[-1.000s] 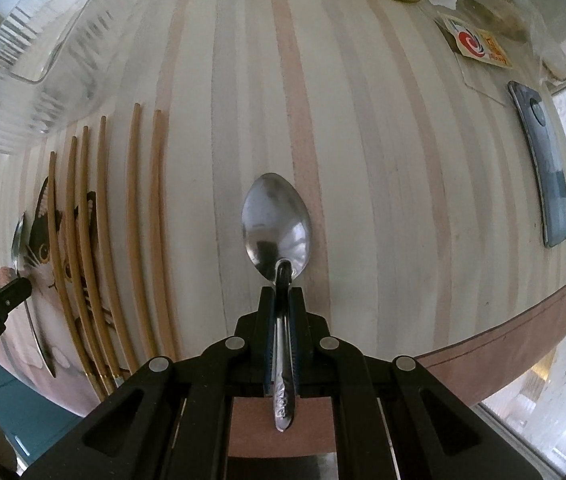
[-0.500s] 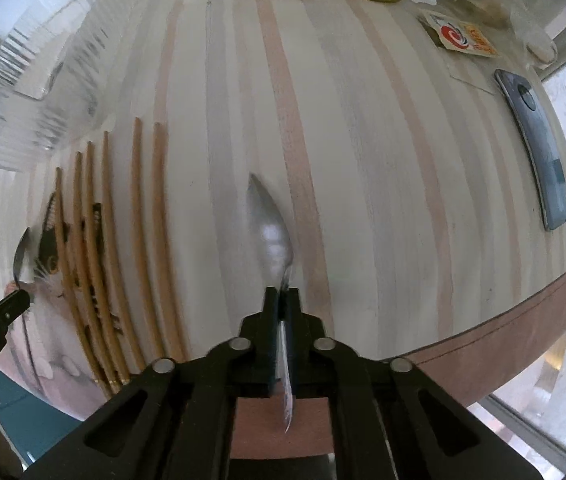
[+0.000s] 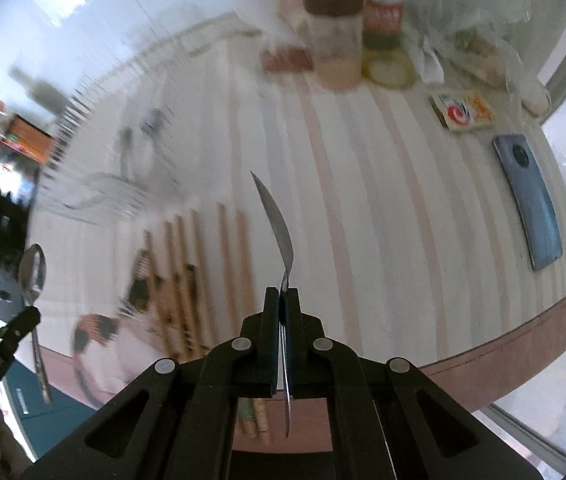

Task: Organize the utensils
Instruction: 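Carry both spoons to the clear container and release them inside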

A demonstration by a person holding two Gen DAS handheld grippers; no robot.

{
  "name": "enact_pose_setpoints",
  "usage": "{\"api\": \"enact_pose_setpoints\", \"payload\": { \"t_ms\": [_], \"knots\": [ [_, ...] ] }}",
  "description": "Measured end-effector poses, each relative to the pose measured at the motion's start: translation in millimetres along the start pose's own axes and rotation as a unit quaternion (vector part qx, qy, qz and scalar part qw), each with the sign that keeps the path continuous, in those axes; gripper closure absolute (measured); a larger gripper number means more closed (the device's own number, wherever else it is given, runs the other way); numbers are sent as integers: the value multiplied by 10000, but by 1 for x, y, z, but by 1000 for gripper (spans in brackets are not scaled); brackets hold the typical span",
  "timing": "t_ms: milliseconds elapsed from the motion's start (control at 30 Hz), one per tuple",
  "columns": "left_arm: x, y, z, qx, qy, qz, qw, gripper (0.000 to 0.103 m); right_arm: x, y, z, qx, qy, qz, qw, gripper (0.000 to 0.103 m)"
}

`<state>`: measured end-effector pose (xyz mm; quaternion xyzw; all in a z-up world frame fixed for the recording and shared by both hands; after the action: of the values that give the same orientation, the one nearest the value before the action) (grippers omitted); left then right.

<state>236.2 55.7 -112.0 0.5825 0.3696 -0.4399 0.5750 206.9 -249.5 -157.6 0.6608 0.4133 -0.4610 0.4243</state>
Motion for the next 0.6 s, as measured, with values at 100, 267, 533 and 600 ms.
{"api": "enact_pose_setpoints", "payload": {
  "t_ms": [100,267,533,600],
  "knots": [
    [-27,21,2,-42,-199,279,9994,103,-18,12,-13,-16,245,165,9996,101],
    [-50,72,10,-172,-610,538,9965,102,-36,42,-41,-48,692,349,9970,101],
    [-3,167,17,-500,-1019,108,9935,103,-32,132,-109,-192,956,530,9938,101],
    [21,184,20,-550,-1099,-172,9923,103,-24,154,-125,-209,939,496,9941,101]
  ]
}}
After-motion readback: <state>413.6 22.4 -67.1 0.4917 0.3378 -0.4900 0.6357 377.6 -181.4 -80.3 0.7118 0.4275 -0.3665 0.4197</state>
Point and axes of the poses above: each gripper's, at about its wrist camera, not at the fingertips, and x roughly the way its jaws point, z to its right, y to its top, the point moved 3 cm from there along x, roughly the way its jaws point, and after that the axes turned 1 degree about -x, right-handed, at the moved point
